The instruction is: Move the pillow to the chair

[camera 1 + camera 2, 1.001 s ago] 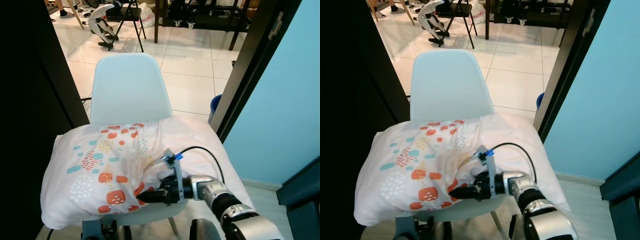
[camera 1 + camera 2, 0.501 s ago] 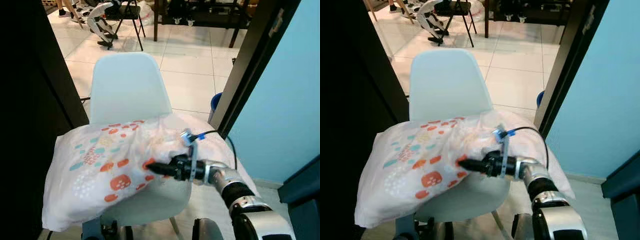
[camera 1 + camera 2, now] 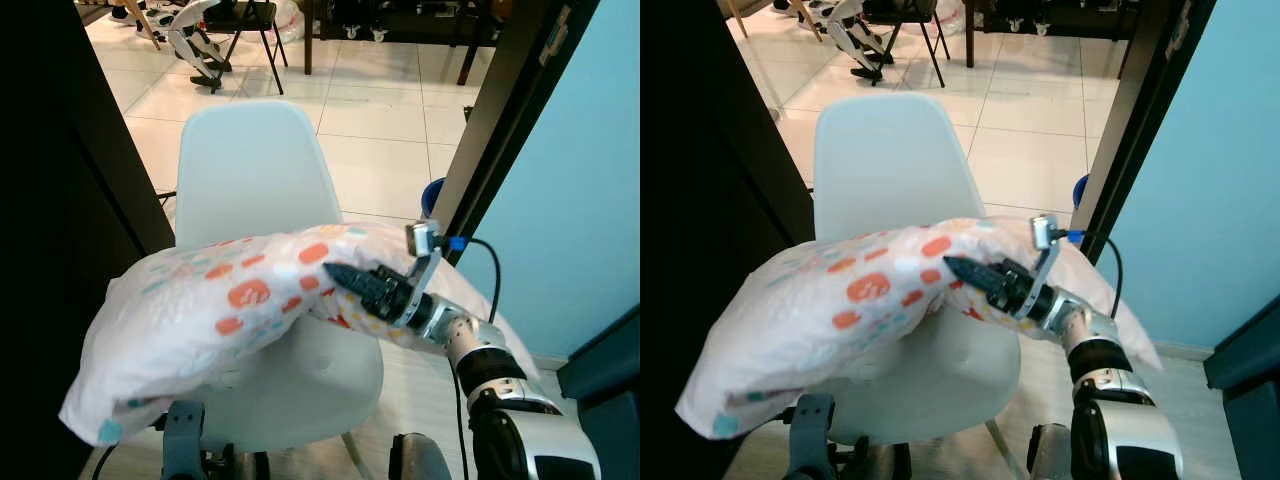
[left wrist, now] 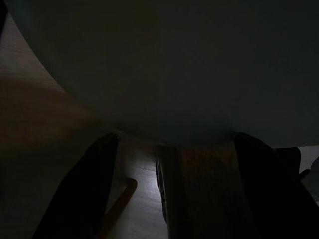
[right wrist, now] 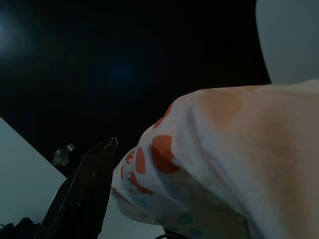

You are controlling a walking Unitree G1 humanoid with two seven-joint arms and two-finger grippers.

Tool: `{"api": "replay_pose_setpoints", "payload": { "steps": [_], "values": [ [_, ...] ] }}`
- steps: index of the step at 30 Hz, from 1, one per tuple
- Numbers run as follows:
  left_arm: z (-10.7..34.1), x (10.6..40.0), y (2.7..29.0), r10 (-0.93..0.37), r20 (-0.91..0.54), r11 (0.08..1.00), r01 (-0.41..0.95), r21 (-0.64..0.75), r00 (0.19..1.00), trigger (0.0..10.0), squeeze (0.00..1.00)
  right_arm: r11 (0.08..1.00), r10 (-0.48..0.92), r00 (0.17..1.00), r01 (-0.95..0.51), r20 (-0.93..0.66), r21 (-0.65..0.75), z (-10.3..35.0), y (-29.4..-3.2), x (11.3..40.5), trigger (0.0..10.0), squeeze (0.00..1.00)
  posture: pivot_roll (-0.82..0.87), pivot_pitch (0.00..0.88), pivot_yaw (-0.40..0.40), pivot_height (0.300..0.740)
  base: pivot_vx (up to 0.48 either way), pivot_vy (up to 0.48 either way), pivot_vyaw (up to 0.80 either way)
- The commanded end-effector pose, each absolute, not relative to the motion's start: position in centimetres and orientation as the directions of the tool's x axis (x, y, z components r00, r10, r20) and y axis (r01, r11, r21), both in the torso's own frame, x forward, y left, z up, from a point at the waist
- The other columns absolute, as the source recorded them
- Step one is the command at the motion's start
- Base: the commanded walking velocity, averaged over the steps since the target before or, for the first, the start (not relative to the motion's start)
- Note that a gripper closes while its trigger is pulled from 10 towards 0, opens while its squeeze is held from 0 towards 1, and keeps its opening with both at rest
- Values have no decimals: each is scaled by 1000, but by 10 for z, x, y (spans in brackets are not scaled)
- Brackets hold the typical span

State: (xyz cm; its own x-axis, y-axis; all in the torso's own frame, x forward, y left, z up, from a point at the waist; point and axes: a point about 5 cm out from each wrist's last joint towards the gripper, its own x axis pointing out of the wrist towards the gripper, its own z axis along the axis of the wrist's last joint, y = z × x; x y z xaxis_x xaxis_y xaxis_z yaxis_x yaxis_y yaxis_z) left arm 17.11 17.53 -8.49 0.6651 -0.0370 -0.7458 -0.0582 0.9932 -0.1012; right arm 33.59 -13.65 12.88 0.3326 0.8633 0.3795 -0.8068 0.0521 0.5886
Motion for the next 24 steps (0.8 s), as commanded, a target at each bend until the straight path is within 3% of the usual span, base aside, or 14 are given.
{"api": "replay_pose_setpoints", "payload": {
  "steps": [1,5,6,9,13,19,24],
  "values": [
    [-116,98,167,-66,-923,991,-87,-106,380,10000,0,54,849,337,-823,408,566,136,-139,339,10000,0,31,153,-56,595,0,0,0],
    [-116,98,166,-69,-923,991,-82,-108,378,10000,0,68,856,337,-825,392,560,137,-137,340,10000,0,31,151,-54,595,0,0,0],
    [-116,97,165,-72,-924,991,-79,-109,376,10000,0,38,843,320,-837,433,546,143,-139,340,10000,957,34,152,-54,595,0,0,0],
    [-116,97,165,-73,-924,991,-76,-110,375,10000,0,20,842,300,-848,448,529,148,-139,340,10000,1000,35,153,-51,595,0,0,0],
    [-116,97,166,-73,-925,992,-72,-107,373,10000,0,124,986,160,-887,44,445,119,-124,328,10000,1000,37,161,-43,595,0,0,0],
    [-116,95,167,-72,-927,992,-69,-105,369,10000,0,35,990,85,-917,109,398,138,-135,327,10000,1000,39,165,-34,595,0,0,0],
    [-116,95,167,-73,-927,992,-69,-105,368,10000,0,29,999,14,-934,-45,357,128,-136,318,10000,1000,42,168,-31,595,0,0,0]
  ]
}}
